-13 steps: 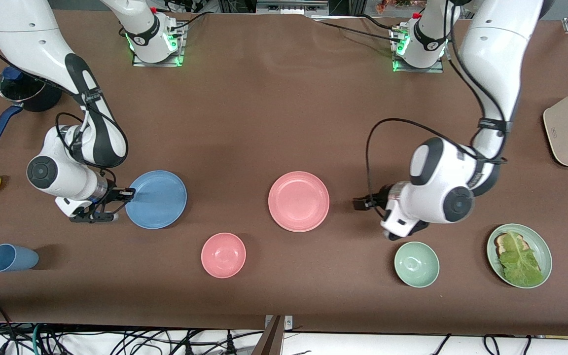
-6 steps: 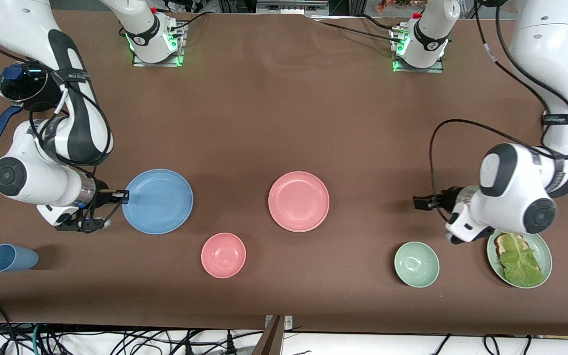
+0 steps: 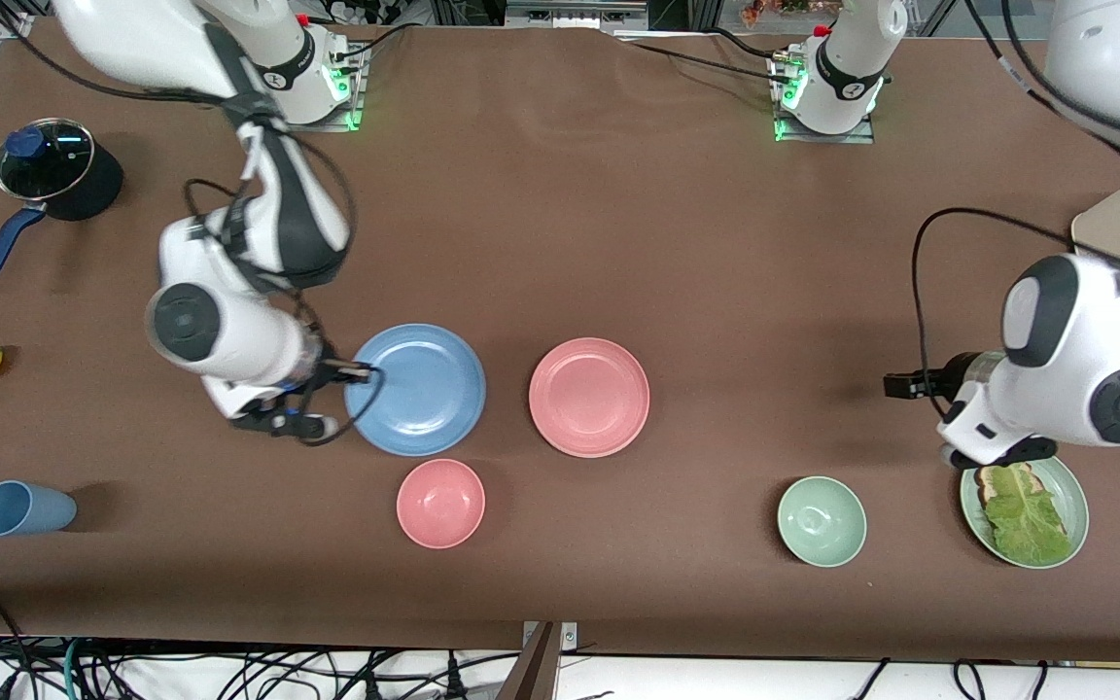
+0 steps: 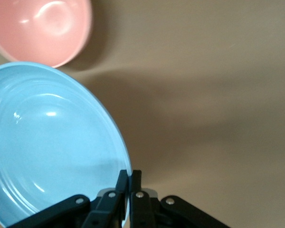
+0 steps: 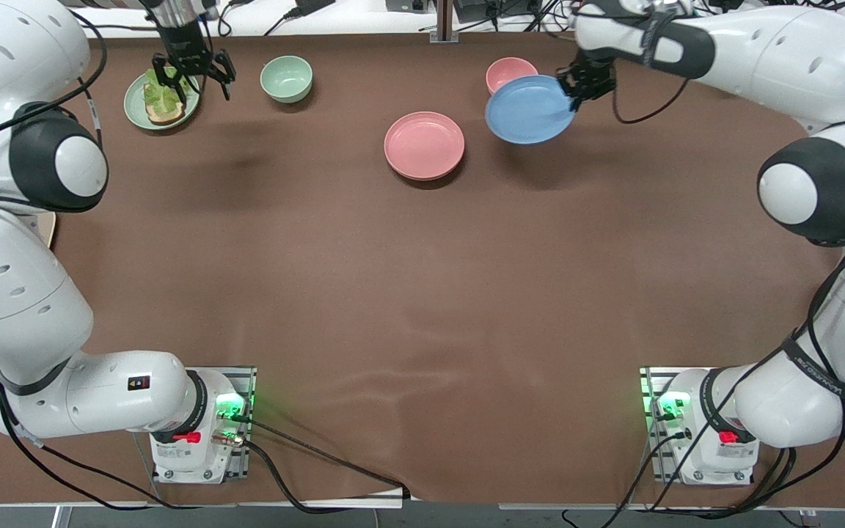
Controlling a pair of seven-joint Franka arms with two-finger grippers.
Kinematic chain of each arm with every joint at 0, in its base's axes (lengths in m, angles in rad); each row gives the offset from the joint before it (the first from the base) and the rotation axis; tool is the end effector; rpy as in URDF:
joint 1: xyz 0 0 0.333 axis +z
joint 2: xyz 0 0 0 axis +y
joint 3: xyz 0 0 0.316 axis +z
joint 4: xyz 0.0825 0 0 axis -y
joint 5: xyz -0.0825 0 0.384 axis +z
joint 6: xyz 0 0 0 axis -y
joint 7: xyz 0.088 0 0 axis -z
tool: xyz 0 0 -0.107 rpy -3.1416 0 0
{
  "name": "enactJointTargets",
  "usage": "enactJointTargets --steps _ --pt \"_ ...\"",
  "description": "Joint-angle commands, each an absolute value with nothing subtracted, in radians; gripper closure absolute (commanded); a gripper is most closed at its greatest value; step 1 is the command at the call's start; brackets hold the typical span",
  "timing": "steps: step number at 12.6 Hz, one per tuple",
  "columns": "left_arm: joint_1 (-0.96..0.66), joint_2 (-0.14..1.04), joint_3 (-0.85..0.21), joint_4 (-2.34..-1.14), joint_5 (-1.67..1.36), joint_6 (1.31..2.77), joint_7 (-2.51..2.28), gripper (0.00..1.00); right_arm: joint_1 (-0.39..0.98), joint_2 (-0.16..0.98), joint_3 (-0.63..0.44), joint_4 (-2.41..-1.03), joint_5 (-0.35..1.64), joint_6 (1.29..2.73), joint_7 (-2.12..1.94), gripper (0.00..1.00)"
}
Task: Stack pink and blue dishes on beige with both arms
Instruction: 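Carry the blue plate onto the pink plate while the left gripper withdraws, then lower the blue plate onto the pink plate and open the right gripper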
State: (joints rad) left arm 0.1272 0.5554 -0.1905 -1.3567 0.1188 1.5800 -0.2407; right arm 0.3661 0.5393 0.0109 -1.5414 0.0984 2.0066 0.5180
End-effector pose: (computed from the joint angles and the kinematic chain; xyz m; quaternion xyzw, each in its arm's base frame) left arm 0.6746 -0.0062 0.3821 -0.9835 -0.0832 0.1575 0.0311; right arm 0.6384 0.2579 0.3334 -0.9939 0.0933 0.0535 0.0260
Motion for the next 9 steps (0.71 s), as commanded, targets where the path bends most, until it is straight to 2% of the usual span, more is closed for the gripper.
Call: enactJointTargets --steps 1,4,9 --pt "0.127 0.398 -0.183 -1.442 0.102 1.571 -0.225 0.0 0.474 0.577 0.002 -1.511 0.104 2.067 0.749 1.0" --pt "0.017 0.238 -0.048 -1.543 -0.024 1.61 -0.215 0.0 0.613 0.63 0.0 -1.511 0.097 2.196 1.015 1.0" --pt "-0.014 0.078 -0.044 -1.588 -0.035 1.595 -0.166 0.0 0.706 0.715 -0.002 -1.509 0.086 2.357 1.215 1.0"
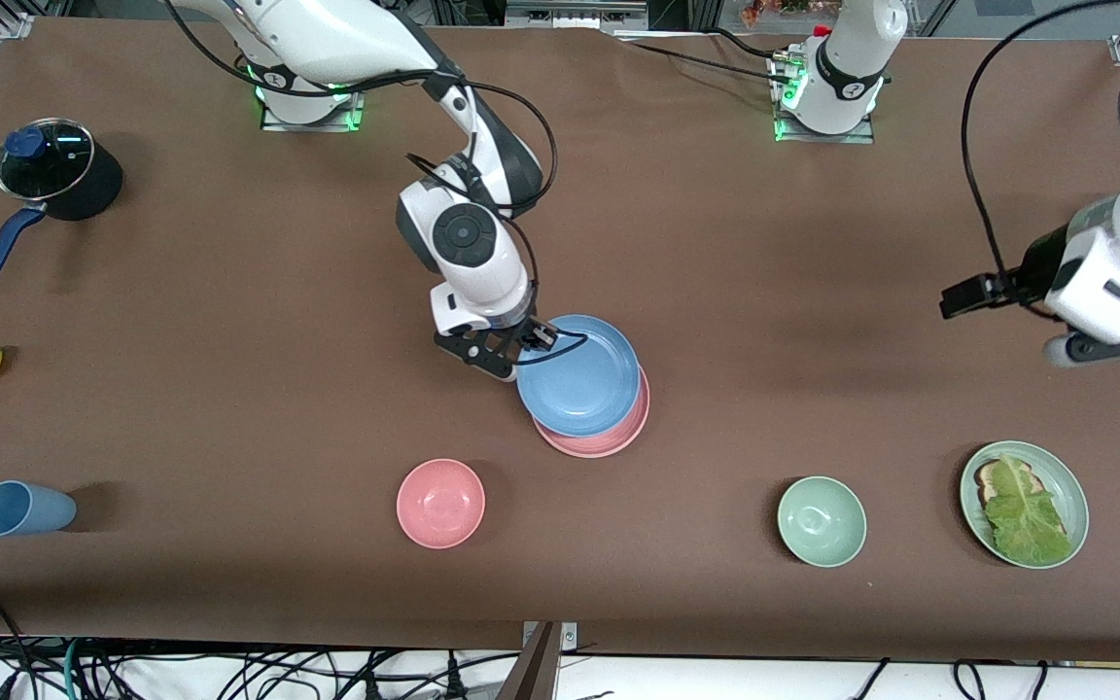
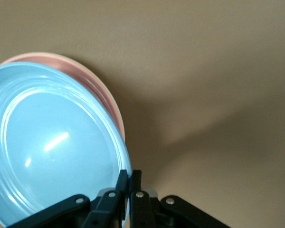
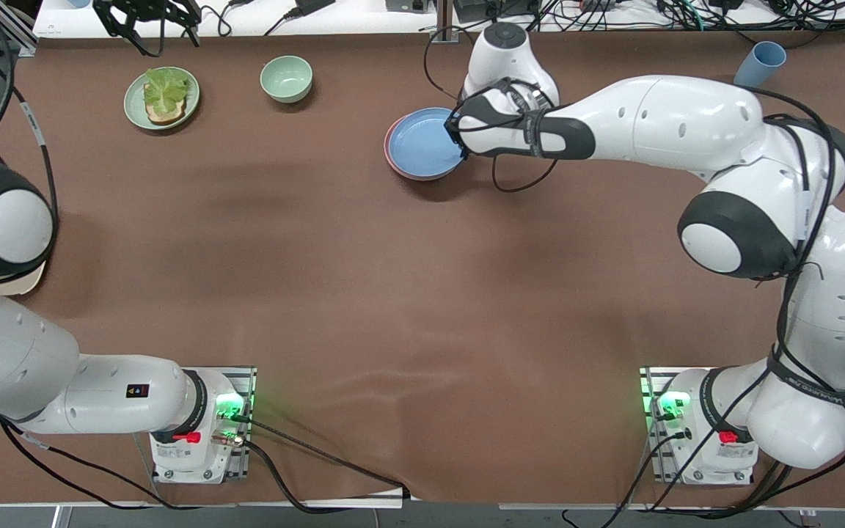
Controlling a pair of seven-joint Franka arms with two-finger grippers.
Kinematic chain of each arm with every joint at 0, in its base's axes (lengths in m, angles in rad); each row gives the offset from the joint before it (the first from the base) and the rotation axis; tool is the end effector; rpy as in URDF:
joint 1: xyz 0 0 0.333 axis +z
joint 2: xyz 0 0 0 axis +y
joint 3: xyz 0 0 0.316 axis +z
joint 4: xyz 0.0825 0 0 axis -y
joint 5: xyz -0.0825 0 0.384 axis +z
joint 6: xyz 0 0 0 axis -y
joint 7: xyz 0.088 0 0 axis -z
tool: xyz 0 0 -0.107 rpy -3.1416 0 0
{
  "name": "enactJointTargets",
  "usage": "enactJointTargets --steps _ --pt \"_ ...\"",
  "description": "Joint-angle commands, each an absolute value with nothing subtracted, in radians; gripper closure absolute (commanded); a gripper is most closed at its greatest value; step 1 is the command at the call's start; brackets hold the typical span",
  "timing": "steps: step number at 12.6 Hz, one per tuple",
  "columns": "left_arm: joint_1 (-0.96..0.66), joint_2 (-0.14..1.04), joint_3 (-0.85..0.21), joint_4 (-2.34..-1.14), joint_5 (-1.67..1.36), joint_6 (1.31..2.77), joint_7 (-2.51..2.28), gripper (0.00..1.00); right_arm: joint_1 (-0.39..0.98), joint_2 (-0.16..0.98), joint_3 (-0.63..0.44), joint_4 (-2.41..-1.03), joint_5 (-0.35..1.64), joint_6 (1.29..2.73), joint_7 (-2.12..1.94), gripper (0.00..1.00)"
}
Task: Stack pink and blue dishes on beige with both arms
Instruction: 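Lower the blue plate onto the pink plate and open the right gripper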
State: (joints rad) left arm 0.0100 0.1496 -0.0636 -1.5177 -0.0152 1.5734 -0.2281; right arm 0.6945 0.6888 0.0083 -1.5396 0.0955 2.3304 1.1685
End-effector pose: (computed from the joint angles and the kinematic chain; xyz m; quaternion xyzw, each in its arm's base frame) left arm 0.5955 -0.0310 0.5637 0.9950 0.0875 -0.0480 0.0057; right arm 0.5470 0.4642 0.2577 -0.9631 0.2614 0.0011 0.0640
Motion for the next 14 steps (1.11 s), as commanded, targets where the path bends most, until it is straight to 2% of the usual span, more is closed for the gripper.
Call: enactJointTargets --steps 1,7,8,9,10,11,12,14 --pt "-0.017 0.074 -0.044 -1.588 -0.037 1.594 -0.102 0.0 0.712 0.725 -0.003 -1.508 0.086 2.379 1.229 1.0" --pt "-0.003 0.077 -0.043 -1.568 -0.02 1.532 -0.054 0.0 0.713 0.747 -0.006 -1.477 0.086 2.39 1.233 1.0" --pt "-0.003 0.077 -0.041 -1.568 -0.018 1.532 -0.052 0.0 0.713 0.752 -0.006 -1.471 0.087 2.39 1.233 0.91" --pt "-0.003 0.077 -0.041 -1.568 -0.017 1.532 -0.049 0.0 0.712 0.752 -0.008 -1.465 0.087 2.387 1.233 0.71" --pt "-0.003 0.077 -0.041 -1.566 -0.009 1.532 -0.048 0.0 0.709 0.752 -0.008 -1.46 0.086 2.382 1.23 0.47" --pt "-0.003 0.077 -0.041 -1.554 0.004 1.534 -0.048 0.0 0.704 0.747 -0.009 -1.459 0.086 2.378 1.227 0.3" --pt "-0.003 0.08 -0.043 -1.549 0.009 1.534 -0.048 0.0 0.703 0.741 -0.02 -1.459 0.084 2.369 1.224 0.21" --pt "-0.006 0.089 -0.043 -1.545 0.011 1.534 -0.052 0.0 0.704 0.727 -0.055 -1.41 0.063 2.256 1.201 0.04"
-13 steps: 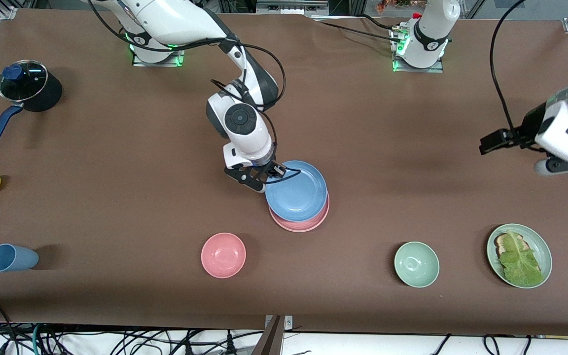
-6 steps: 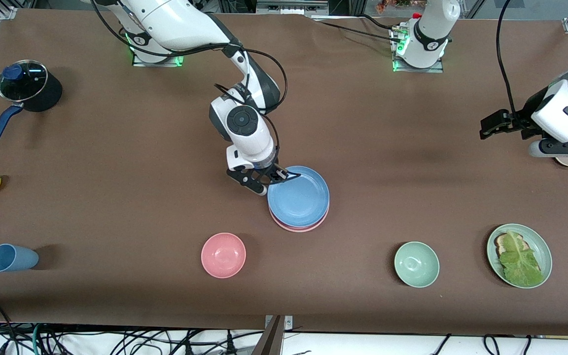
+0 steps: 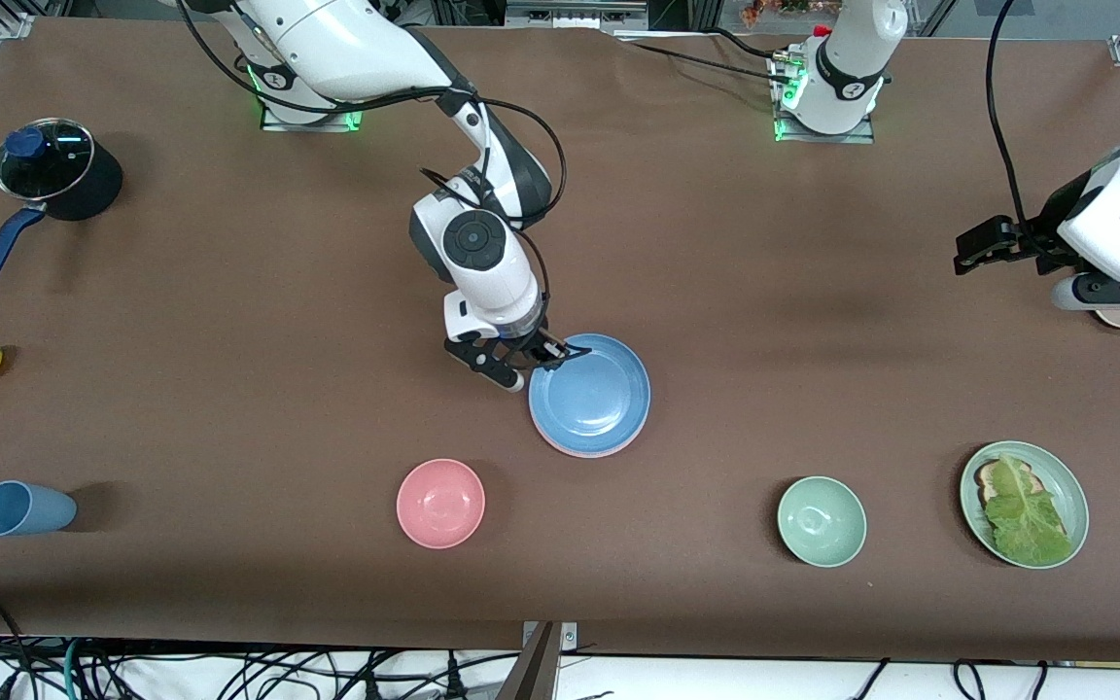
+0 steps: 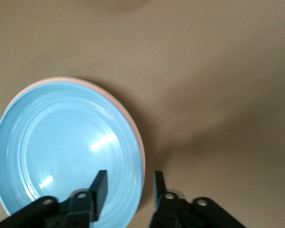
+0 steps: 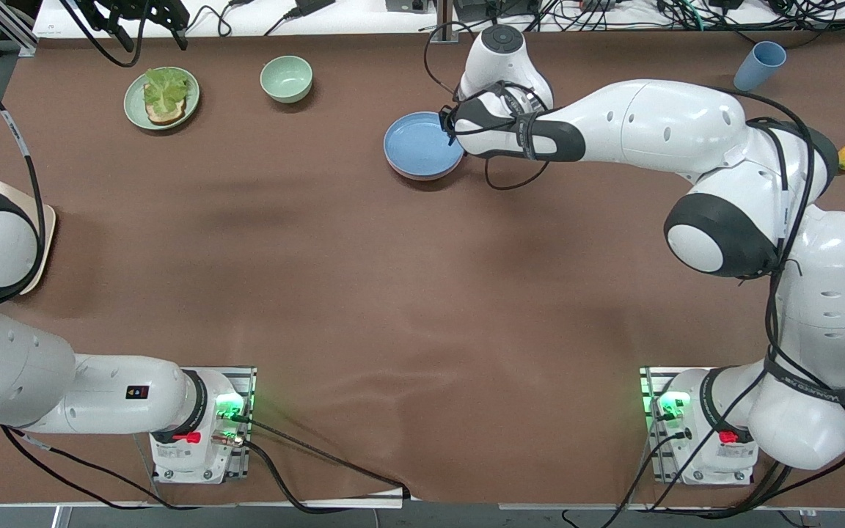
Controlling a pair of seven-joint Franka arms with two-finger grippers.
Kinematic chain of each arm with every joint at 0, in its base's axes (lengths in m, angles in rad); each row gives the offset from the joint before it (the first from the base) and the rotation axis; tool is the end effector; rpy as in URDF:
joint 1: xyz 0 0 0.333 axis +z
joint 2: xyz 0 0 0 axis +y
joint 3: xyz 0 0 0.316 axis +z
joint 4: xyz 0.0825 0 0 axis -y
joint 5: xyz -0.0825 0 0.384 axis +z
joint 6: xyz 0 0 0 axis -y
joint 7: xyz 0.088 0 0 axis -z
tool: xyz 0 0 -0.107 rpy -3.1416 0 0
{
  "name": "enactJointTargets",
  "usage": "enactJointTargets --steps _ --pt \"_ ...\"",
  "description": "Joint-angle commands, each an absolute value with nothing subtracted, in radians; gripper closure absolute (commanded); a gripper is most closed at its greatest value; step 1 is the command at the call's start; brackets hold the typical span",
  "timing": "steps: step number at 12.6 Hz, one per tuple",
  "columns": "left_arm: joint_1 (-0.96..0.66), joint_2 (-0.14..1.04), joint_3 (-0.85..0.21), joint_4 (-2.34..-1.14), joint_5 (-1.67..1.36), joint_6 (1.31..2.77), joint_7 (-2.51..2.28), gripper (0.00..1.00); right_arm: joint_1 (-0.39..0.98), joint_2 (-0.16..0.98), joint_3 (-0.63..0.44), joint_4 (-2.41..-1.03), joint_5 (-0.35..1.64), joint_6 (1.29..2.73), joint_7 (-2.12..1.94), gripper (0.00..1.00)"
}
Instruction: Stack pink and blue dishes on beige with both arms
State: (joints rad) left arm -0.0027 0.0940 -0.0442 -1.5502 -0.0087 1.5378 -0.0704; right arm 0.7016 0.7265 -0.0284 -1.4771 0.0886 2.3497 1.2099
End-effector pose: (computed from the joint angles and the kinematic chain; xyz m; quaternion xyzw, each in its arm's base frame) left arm 0.5763 -0.0269 0.5783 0.9985 0.0118 -0.0534 0.0033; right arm 0.5696 0.4609 0.2610 -0.9546 0.2879 -0.0232 0.0736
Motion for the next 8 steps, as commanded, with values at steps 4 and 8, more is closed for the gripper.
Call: enactJointTargets --steps 4,8 --pt "0.023 0.098 -0.044 -1.543 0.011 1.534 -0.046 0.0 0.652 0.66 -0.126 -1.358 0.035 2.025 0.888 0.02" --pt "0.031 0.095 -0.043 -1.542 0.002 1.532 0.051 0.0 0.517 0.514 -0.172 -1.416 0.044 1.862 0.489 0.01"
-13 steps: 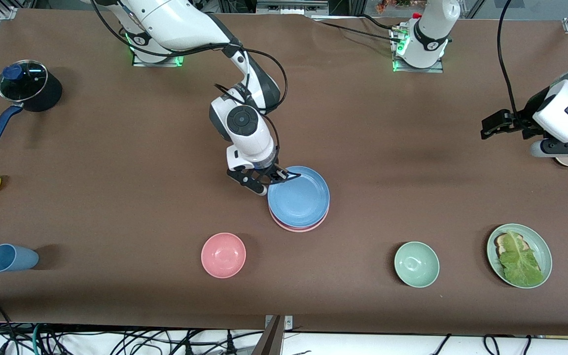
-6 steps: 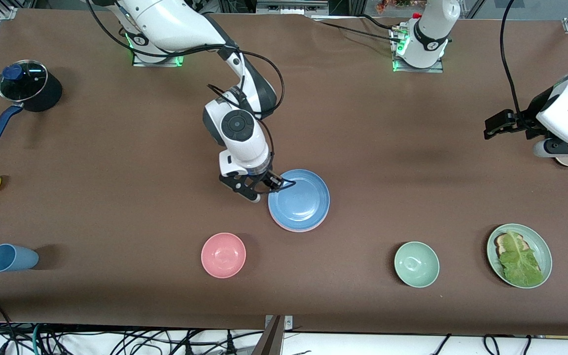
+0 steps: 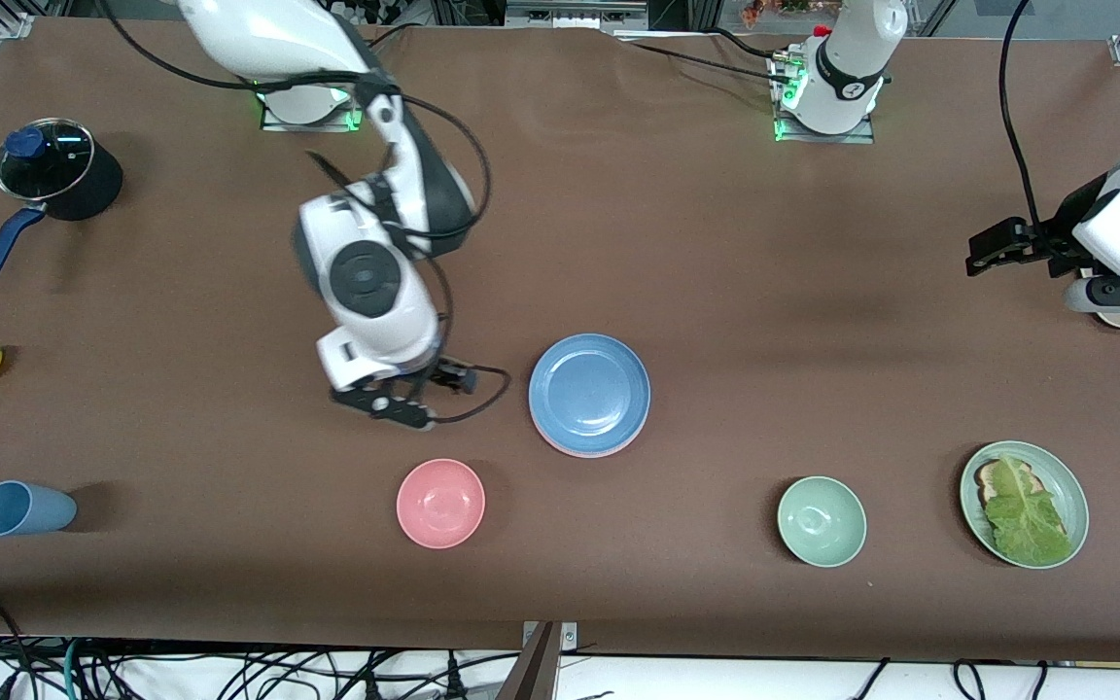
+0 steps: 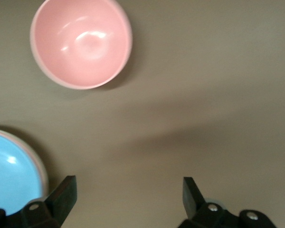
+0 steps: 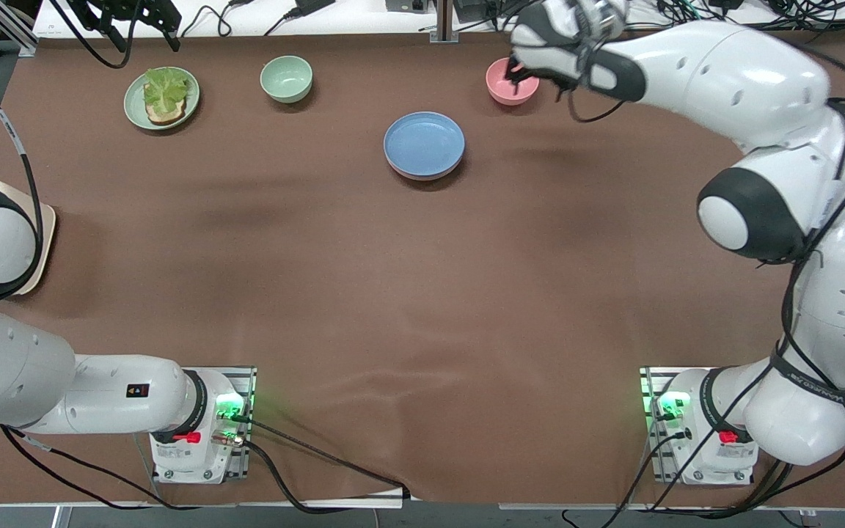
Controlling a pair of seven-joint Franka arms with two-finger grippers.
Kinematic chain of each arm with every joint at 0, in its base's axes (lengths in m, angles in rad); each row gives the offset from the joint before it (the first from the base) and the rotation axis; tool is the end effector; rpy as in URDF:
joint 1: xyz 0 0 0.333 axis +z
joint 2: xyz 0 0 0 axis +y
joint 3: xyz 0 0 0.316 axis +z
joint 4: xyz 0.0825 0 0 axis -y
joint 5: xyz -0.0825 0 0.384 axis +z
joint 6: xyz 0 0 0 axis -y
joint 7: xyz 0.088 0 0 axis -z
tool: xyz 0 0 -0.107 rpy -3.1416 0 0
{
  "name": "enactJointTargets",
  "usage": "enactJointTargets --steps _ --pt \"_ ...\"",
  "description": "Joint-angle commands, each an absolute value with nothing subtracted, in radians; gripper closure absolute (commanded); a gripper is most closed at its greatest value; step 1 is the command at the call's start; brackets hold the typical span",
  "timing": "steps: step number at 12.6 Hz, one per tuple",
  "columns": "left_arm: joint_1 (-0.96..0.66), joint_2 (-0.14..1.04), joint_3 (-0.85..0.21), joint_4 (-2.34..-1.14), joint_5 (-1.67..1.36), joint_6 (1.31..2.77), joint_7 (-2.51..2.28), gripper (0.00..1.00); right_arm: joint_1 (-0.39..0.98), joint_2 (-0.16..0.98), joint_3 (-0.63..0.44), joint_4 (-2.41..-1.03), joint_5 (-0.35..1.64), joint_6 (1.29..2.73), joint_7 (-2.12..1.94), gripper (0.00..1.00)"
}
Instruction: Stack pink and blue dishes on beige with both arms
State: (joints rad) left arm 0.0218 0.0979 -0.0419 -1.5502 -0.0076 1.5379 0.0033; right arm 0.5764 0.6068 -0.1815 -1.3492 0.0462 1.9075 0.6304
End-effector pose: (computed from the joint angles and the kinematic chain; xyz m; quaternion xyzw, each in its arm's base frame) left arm 0.5778 -0.0113 0.5760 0.9984 -0.0116 -0.0551 0.0054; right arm 0.6499 0.3036 0.3716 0.9932 -0.1106 -0.0021 0.0359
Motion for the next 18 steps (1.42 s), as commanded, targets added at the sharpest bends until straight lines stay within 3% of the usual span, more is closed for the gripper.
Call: enactJointTargets --steps 1,4,6,8,10,12,18 --pt "0.032 0.094 -0.043 -1.54 0.002 1.532 0.051 0.0 0.484 0.459 -0.175 -1.463 0.044 1.862 0.41 0.01" --pt "0.035 0.094 -0.041 -1.517 0.003 1.532 0.049 0.0 0.471 0.297 -0.239 -1.587 0.044 1.835 0.273 0.01" --pt "0.031 0.098 -0.046 -1.519 0.002 1.532 0.051 0.0 0.412 0.246 -0.226 -1.592 0.04 1.746 0.238 0.0" --pt "0.029 0.098 -0.048 -1.519 0.0 1.532 0.052 0.0 0.291 0.187 -0.145 -1.595 0.04 1.7 0.174 0.0" --pt "0.031 0.1 -0.048 -1.52 -0.002 1.532 0.052 0.0 0.085 0.141 0.016 -1.592 0.034 1.643 0.108 0.0" --pt "0.026 0.1 -0.048 -1.522 -0.002 1.532 0.052 0.0 -0.023 0.097 0.074 -1.595 0.032 1.614 0.013 0.0" --pt "0.026 0.1 -0.048 -1.526 -0.002 1.532 0.052 0.0 -0.037 0.075 0.066 -1.572 0.028 1.577 -0.048 0.0"
